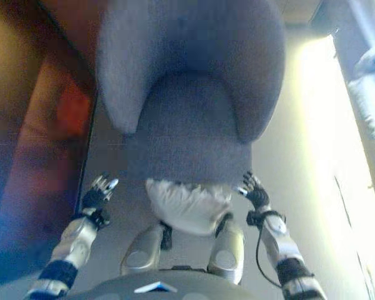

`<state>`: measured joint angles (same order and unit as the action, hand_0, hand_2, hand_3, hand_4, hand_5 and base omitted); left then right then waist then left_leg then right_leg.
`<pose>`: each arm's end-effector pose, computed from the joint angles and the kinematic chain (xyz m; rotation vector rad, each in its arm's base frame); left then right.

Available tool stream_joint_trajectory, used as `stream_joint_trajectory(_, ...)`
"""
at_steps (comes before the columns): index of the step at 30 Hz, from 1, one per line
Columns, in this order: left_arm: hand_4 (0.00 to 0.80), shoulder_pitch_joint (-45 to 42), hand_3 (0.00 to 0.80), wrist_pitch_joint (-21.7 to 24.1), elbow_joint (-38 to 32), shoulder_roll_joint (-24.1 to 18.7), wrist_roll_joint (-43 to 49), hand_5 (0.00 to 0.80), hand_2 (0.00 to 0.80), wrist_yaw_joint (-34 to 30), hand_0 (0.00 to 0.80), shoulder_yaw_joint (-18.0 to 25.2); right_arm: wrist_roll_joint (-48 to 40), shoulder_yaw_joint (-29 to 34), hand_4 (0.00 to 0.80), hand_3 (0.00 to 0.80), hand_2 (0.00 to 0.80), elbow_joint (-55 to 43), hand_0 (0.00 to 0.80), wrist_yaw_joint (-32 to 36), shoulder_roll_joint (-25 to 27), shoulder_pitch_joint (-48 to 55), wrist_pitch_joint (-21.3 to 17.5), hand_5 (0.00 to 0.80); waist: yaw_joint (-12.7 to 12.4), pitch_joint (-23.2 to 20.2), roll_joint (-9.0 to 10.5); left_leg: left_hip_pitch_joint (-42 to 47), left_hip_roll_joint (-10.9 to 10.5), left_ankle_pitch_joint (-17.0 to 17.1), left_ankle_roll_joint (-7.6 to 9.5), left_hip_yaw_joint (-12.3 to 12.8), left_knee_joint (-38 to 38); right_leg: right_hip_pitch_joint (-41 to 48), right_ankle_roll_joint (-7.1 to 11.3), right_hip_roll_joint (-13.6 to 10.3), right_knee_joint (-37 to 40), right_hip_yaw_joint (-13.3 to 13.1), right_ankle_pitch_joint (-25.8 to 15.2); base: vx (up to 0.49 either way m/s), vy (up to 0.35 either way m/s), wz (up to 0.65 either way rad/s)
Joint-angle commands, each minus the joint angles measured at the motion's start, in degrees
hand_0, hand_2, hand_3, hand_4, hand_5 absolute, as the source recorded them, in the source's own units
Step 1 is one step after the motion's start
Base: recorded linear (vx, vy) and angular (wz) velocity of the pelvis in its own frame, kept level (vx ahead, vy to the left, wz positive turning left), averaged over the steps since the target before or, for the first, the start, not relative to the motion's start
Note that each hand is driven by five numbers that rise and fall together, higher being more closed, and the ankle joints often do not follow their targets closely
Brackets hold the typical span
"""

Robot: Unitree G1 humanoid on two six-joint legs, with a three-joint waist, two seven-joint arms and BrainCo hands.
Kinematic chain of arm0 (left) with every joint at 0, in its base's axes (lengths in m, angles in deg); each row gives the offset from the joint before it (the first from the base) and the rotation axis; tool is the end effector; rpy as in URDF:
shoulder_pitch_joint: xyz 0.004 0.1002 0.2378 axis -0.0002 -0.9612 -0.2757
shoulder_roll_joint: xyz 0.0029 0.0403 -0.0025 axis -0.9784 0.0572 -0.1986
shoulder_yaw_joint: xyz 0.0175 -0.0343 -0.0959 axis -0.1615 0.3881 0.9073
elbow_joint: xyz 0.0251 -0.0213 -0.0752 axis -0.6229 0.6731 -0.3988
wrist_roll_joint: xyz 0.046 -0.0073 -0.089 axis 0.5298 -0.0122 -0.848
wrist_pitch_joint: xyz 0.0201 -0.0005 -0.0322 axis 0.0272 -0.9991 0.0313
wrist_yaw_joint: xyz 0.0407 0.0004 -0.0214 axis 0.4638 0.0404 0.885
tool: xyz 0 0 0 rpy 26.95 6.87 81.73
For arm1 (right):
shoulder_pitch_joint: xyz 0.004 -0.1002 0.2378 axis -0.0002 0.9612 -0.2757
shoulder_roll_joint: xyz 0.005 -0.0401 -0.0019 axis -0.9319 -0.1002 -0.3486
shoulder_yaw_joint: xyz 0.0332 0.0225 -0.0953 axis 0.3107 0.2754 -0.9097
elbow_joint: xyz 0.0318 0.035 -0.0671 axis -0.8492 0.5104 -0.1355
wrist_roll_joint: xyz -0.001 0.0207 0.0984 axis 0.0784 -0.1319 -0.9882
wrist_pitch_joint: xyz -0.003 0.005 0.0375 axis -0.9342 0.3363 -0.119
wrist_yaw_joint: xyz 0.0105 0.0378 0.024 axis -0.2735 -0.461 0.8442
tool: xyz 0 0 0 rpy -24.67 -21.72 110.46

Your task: Pick up the cushion and take it to the sofa

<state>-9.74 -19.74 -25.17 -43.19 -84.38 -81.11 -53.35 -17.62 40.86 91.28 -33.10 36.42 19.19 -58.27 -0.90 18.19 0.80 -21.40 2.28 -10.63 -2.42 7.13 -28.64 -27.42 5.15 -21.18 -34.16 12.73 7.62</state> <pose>0.1807 0.2351 -0.0315 -0.2616 0.3509 0.1684 0.1859 -0.2183 -0.0257 0.0747 0.4011 -0.0259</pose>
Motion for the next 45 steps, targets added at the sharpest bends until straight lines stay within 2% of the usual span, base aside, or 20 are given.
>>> stream_joint_trajectory(1,0.0,0.98,0.0,5.44,-0.08,-0.48,2.04,0.0,0.0,0.3,0.0,-0.66,1.38,-0.76,0.0,0.0,0.0,-1.59,0.0,-2.38,2.79,-2.09,-0.78,0.0,-0.73,2.84,-1.55,-0.38,3.78,-1.24,0.2,-1.5,-1.14,-5.76,3.94,-3.4,-5.43,-5.35,-7.21,-0.063,0.083,-0.05)
stream_joint_trajectory(5,0.0,5.84,0.0,7.23,2.12,-1.07,2.63,0.0,0.0,1.52,0.0,-2.9,-0.7,0.13,0.0,0.0,0.0,1.74,0.0,-4.71,5.2,-7.82,-2.0,0.0,-0.53,5.87,-3.08,-8.36,3.69,-2.96,0.13,-1.05,-7.41,-10.41,3.39,-3.55,-8.43,-6.41,-5.56,-0.118,0.107,-0.12)
stream_joint_trajectory(8,0.0,9.55,0.0,8.31,2.88,-1.28,3.47,0.0,0.0,2.33,0.0,-4.42,-0.89,0.16,0.0,0.0,0.0,3.04,0.0,-5.39,7.07,-12.11,-1.37,0.0,0.01,7.65,-4.12,-13.8,3.65,-4.03,0.0,-0.95,-11.7,-14.44,2.79,-3.42,-10.61,-7.67,-4.17,-0.11,0.134,-0.05)
stream_joint_trajectory(18,0.0,18.93,0.0,5.7,6.03,-2.39,0.6,0.0,0.0,1.65,0.0,-5.51,-3.8,-2.11,0.0,0.0,0.0,9.68,0.0,-1.95,10.68,-24.21,6.12,0.0,1.45,10.36,-6.02,-27.79,4.87,-7.76,0.31,-1.06,-26.24,-26.23,1.44,-1.9,-20.36,-12.38,-0.2,-0.064,0.111,-0.12)
stream_joint_trajectory(24,0.0,23.31,0.0,3.62,6.93,-3.36,-1.45,0.0,0.0,0.21,0.0,-6.25,-0.82,-4.69,0.0,0.0,0.0,14.71,0.0,4.0,11.92,-29.21,8.42,0.0,1.79,10.58,-6.77,-34.47,5.58,-8.55,0.73,-1.73,-32.5,-32.27,0.58,-0.72,-25.26,-14.49,1.27,-0.022,0.032,-0.1)
stream_joint_trajectory(28,0.0,26.89,0.0,0.82,9.72,-4.54,-2.13,0.0,0.0,-2.02,0.0,-6.87,1.9,-8.17,0.0,0.0,0.0,18.61,0.0,7.58,13.11,-35.07,11.73,0.0,1.77,10.53,-7.09,-39.22,5.87,-8.58,1.02,-2.04,-36.21,-36.53,-0.01,0.35,-28.47,-15.34,2.28,-0.013,0.003,-0.08)
stream_joint_trajectory(37,0.0,31.34,0.0,-1.77,10.9,-7.02,-4.91,0.0,0.0,-7.02,0.0,-8.73,5.17,-13.13,0.0,0.0,0.0,21.62,0.0,17.94,15.78,-41.28,11.95,0.0,2.11,10.7,-7.7,-45.07,6.47,-8.8,1.23,-1.93,-40.5,-41.65,-0.94,1.81,-31.43,-16.66,3.3,-0.003,0.003,-0.01)
stream_joint_trajectory(45,0.0,35.49,0.0,-3.8,14.77,-8.32,-3.92,0.0,0.0,-4.49,0.0,-9.91,7.11,-16.35,0.0,0.0,0.0,23.62,0.0,19.38,16.1,-45.74,11.04,0.0,2.4,11.12,-7.74,-48.11,7.0,-9.05,0.95,-2.12,-42.72,-44.34,-1.16,2.38,-32.91,-17.16,3.9,0.0,-0.001,0.0)
